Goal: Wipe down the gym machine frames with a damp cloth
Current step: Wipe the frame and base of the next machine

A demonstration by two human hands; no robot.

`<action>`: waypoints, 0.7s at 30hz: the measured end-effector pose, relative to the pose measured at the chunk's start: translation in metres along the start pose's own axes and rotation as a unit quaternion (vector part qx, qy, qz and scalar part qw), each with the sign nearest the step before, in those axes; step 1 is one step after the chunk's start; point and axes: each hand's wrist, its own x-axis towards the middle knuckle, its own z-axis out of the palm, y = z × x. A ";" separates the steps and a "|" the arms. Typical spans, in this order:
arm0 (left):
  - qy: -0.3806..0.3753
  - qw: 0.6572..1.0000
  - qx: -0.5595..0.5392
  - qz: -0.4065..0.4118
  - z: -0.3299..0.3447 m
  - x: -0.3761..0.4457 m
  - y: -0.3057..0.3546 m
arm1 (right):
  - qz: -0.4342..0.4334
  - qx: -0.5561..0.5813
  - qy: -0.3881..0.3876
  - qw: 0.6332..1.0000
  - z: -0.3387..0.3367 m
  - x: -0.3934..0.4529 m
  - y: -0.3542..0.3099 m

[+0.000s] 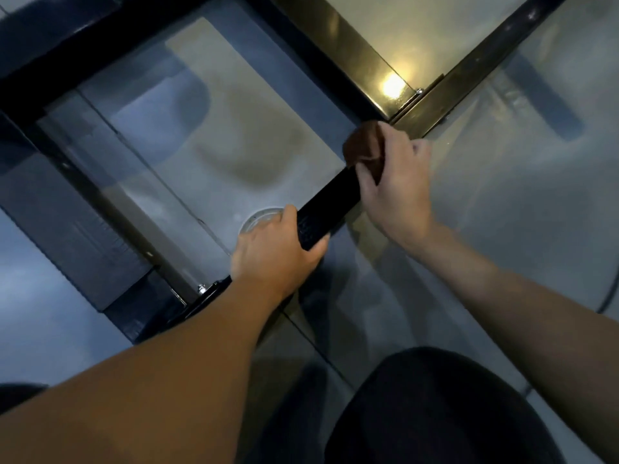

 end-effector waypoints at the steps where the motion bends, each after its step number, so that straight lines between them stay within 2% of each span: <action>1: 0.009 1.000 0.005 0.006 0.001 -0.001 0.001 | -0.037 -0.005 -0.028 0.999 0.000 -0.005 -0.007; 4: -0.009 1.000 0.003 0.010 -0.002 -0.001 0.003 | -0.095 -0.015 -0.095 0.991 -0.013 -0.027 0.000; 8: -0.022 1.000 0.006 -0.003 -0.004 0.000 0.002 | 0.025 -0.005 -0.018 1.000 -0.012 0.004 0.024; 10: -0.029 1.000 -0.001 0.000 -0.004 0.000 0.002 | 0.045 -0.017 0.007 0.999 -0.003 0.017 0.018; 15: -0.063 0.997 -0.040 -0.019 -0.007 0.002 -0.001 | -0.094 -0.006 -0.103 0.990 -0.010 -0.015 -0.006; 17: -0.061 0.997 -0.055 -0.006 -0.005 0.000 -0.001 | -0.059 -0.008 -0.096 0.994 -0.017 -0.018 0.003; 21: -0.055 0.997 -0.045 -0.001 -0.004 0.000 0.001 | 0.076 -0.039 -0.012 0.996 -0.012 0.028 0.017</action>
